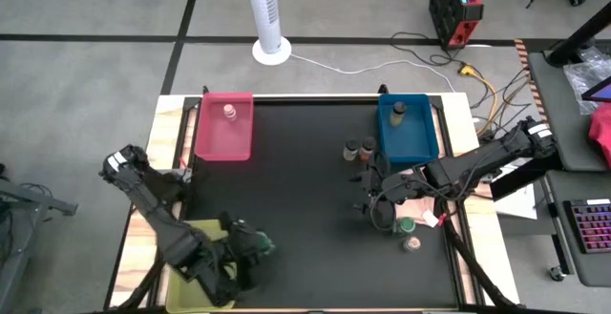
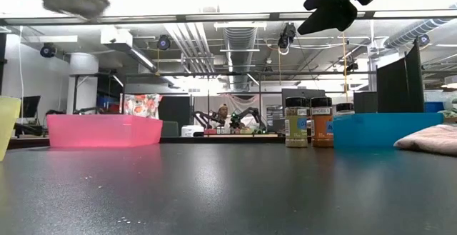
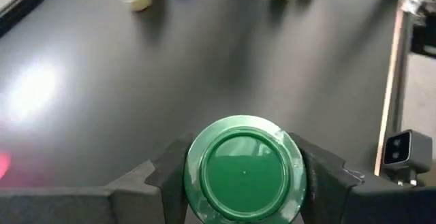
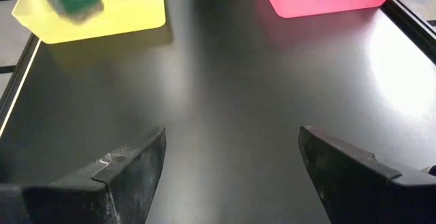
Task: Sort spices by type
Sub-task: Put the left green seasoning into the yellow bin
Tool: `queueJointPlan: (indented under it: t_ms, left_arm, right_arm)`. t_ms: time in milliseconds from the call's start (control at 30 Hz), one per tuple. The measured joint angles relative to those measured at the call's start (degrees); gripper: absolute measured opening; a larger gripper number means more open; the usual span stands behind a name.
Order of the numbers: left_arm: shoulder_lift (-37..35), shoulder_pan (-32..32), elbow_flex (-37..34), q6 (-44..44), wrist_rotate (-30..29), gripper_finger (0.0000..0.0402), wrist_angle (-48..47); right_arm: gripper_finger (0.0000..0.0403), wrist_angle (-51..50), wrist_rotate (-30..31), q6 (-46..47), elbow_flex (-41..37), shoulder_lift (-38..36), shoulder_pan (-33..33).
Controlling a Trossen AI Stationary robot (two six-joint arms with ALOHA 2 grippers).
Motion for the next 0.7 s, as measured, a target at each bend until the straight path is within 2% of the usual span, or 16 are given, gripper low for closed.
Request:
queueJointPlan:
  t_ms: [200, 300, 367, 500, 700]
  left_arm:
    - [0.0, -6.71, 3.1, -28.69, 1.0, 0.0184, -21.26]
    - [0.0, -9.61, 2.5, -41.21, 3.93, 0.0184, -26.15]
    - [0.14, -10.57, 2.23, -45.35, 5.45, 0.0184, -25.47]
    - [1.31, -11.26, 2.1, -50.79, 12.19, 0.0184, -25.76]
    - [2.8, -12.59, -1.05, -57.34, 15.06, 0.0184, -25.73]
  right_arm:
    - [0.0331, 1.2, 0.0, 0.1, 0.0, 0.0, 0.0]
    - [0.0333, 1.6, 0.02, 0.1, 0.0, 0.0, 0.0]
    - [0.0333, 1.72, 0.02, 0.15, 0.0, 0.0, -0.02]
    - [0.0326, 3.0, 0.04, 0.51, 0.0, 0.24, -0.02]
    - [0.032, 6.05, -0.04, -1.09, 0.0, 2.57, -0.02]
